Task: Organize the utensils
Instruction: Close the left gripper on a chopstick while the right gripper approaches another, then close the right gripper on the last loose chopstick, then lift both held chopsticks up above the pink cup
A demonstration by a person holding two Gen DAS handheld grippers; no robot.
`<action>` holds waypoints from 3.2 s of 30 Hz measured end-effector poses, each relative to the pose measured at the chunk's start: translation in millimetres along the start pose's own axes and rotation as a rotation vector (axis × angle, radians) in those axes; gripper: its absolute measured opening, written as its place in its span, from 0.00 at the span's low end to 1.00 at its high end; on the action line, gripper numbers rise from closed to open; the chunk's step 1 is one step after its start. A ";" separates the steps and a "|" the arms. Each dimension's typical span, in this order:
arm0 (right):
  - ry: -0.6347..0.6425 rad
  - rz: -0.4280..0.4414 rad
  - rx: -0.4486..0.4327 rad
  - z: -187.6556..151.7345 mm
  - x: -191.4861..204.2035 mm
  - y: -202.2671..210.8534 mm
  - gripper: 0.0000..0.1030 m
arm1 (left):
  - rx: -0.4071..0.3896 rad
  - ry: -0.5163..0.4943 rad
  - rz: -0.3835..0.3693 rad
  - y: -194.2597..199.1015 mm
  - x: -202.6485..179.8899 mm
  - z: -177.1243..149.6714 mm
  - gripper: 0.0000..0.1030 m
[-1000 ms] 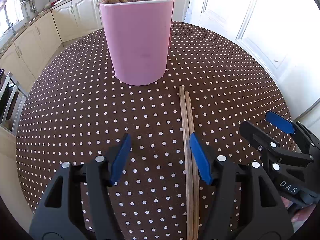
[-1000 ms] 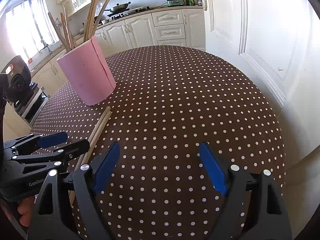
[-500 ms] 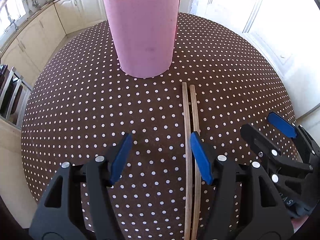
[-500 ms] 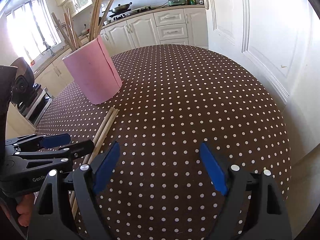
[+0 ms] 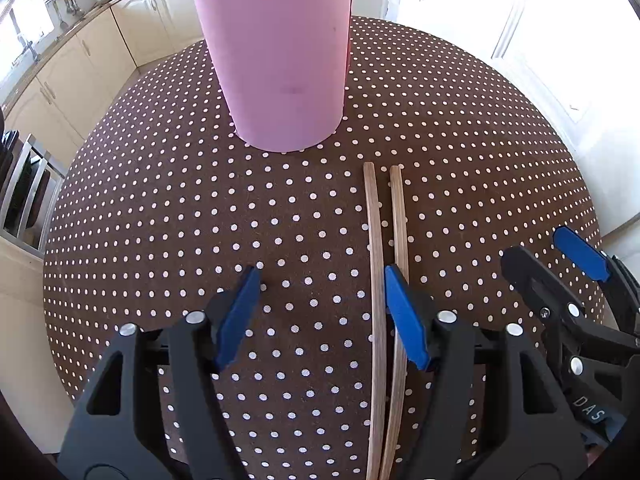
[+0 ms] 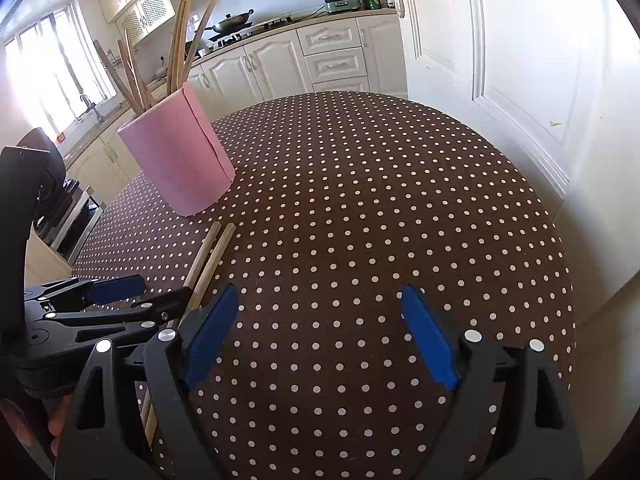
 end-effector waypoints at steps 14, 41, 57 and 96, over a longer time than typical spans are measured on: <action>0.086 0.023 0.020 5.1 50.9 -0.9 0.72 | -0.095 0.052 -0.115 23.3 50.7 -20.1 0.08; 0.366 0.025 0.082 3.3 98.1 -16.5 0.12 | -0.148 0.065 -0.256 50.7 124.5 -61.5 0.07; 0.287 -0.106 0.128 -5.1 92.2 -7.0 0.15 | -0.107 -0.026 -0.143 28.6 71.4 -46.5 0.07; -0.021 0.163 -0.221 53.9 63.7 59.9 0.05 | -0.544 0.014 -0.120 124.9 55.8 -31.3 0.06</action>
Point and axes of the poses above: each gripper's, at about its wrist camera, not at the fingertips, and y roughly against the way its jaws point, x to its left, z to its top, the point moved 2 cm from there along -y, roughly the way its jaws point, and after that the axes turned 15 degrees about -z, right-handed, at the moved point
